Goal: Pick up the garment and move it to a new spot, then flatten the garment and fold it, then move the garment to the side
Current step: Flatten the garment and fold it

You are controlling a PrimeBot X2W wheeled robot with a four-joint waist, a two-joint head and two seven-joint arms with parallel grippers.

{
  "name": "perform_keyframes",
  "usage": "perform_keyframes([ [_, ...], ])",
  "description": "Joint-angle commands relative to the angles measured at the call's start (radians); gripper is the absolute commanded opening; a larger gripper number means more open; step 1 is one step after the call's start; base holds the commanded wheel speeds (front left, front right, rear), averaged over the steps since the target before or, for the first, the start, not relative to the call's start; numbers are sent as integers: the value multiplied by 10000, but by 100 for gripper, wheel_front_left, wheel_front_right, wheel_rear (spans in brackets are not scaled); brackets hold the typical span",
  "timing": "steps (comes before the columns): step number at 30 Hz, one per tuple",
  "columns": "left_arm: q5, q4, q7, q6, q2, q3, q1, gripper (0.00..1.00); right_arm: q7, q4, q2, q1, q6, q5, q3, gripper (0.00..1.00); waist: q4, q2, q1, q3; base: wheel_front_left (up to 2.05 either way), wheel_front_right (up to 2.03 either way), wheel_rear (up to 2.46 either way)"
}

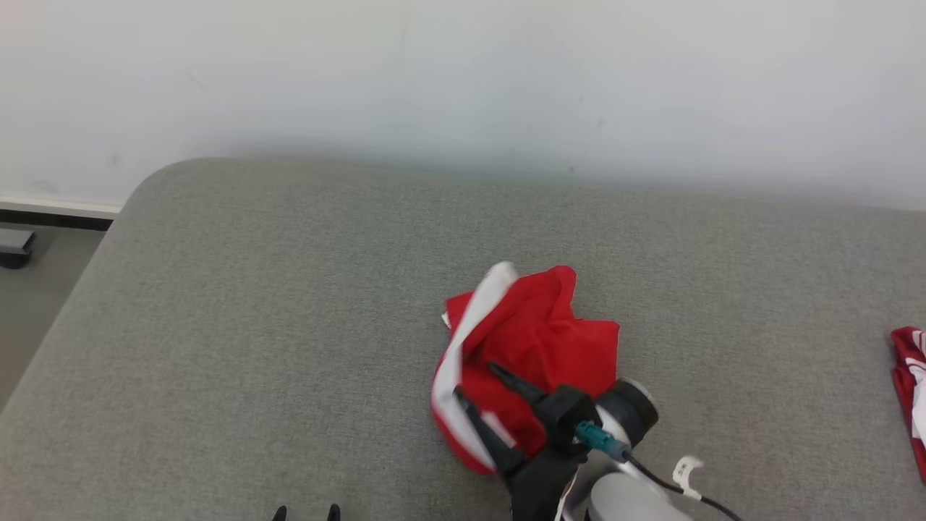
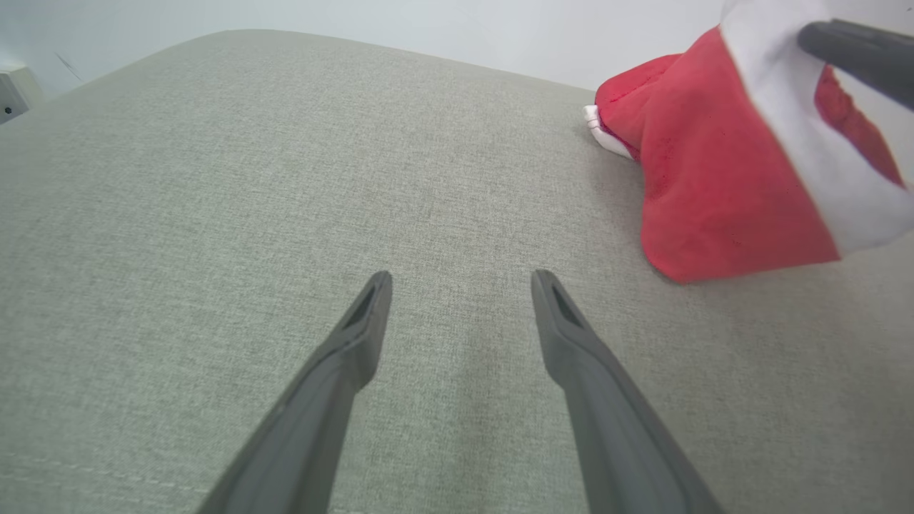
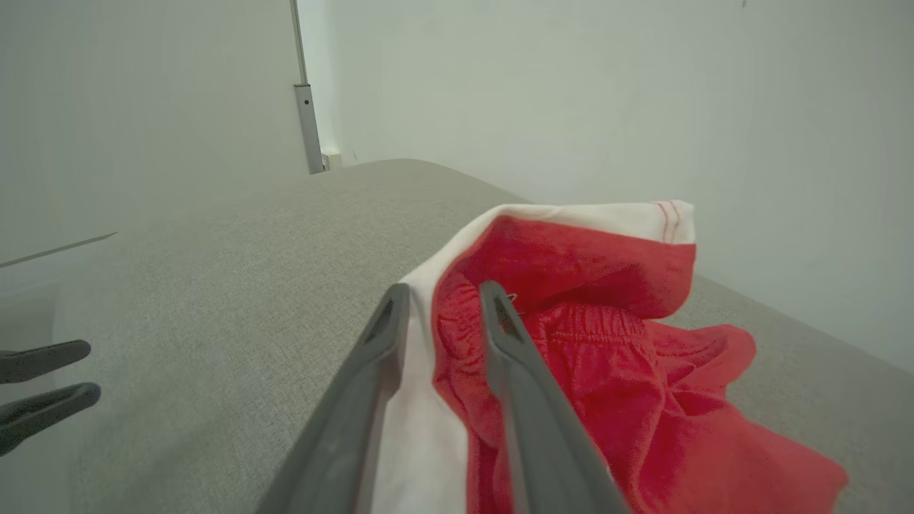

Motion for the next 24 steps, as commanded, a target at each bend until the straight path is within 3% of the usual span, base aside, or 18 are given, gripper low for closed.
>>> perform_keyframes([
  [1, 22, 18, -30, -11, 4, 55, 54, 100, -17, 377, 65, 39, -28, 348, 406, 100, 189, 0, 0, -62, 0, 0, 0],
  [5, 63, 21, -30, -39, 2, 183, 156, 100, -114, 989, 131, 103, -28, 961, 766, 100, 192, 0, 0, -107, 0, 0, 0],
  [10, 34, -25, -30, -39, 2, 245, 273, 100, -175, 1298, -106, 217, -30, 1260, 458, 100, -111, 0, 0, -166, 0, 0, 0],
  [18, -37, -111, -30, -23, 2, 133, 14, 100, -180, 817, -213, 498, -29, 1507, 186, 100, -452, 0, 0, -22, 0, 0, 0],
  [22, -71, -136, -30, -26, 2, 21, -124, 100, -182, 206, -133, 479, -29, 1796, 530, 100, -400, 0, 0, 116, 0, 0, 0],
  [24, -104, -68, -30, -4, 7, -23, -118, 100, -181, -3, -212, 280, -29, 2260, 1381, 100, -252, 0, 0, 202, 0, 0, 0],
])
